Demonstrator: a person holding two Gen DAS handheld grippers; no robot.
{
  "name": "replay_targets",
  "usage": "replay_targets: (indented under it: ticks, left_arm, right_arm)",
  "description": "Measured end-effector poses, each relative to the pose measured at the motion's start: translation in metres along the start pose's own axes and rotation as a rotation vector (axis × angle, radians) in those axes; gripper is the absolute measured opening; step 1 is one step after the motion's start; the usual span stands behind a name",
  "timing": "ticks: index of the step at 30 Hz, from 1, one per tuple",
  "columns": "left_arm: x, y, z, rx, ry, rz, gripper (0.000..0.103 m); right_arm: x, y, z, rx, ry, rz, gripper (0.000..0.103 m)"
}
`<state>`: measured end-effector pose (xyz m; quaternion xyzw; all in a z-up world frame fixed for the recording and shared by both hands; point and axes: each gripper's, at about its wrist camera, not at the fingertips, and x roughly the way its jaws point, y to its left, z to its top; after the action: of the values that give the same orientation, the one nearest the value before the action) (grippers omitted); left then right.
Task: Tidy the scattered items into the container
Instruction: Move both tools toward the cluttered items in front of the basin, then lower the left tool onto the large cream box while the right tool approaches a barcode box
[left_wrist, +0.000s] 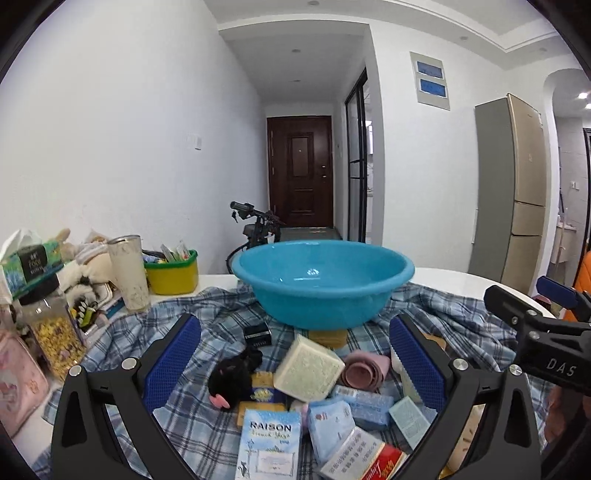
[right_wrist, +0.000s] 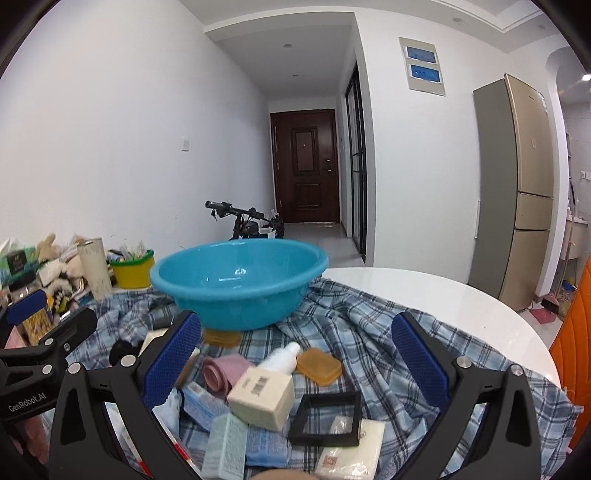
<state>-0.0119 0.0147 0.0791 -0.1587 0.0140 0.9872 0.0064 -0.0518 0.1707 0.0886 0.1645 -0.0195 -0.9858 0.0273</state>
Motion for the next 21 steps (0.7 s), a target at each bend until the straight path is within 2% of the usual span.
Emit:
replay_targets:
  ticks: [3, 10, 15, 21]
  left_arm:
    - [0.004, -0.002, 0.014, 0.005, 0.014, 0.015, 0.103]
    - [0.024, -0.01, 0.037, 0.028, 0.073, -0.002, 0.103]
    - [0.039, -0.008, 0.053, 0.003, 0.113, -0.042, 0.103]
    - [0.053, 0.0, 0.077, -0.014, 0.11, -0.011, 0.103]
  right_arm:
    - [0.001, 0.001, 0.015, -0.008, -0.008, 0.001, 0.103]
    - [0.01, 0.007, 0.045, -0.043, -0.001, -0.019, 0.103]
    - [0.021, 0.006, 0.066, -0.035, 0.021, 0.01, 0.103]
    - [0.036, 0.003, 0.097, -0.029, 0.021, 0.025, 0.103]
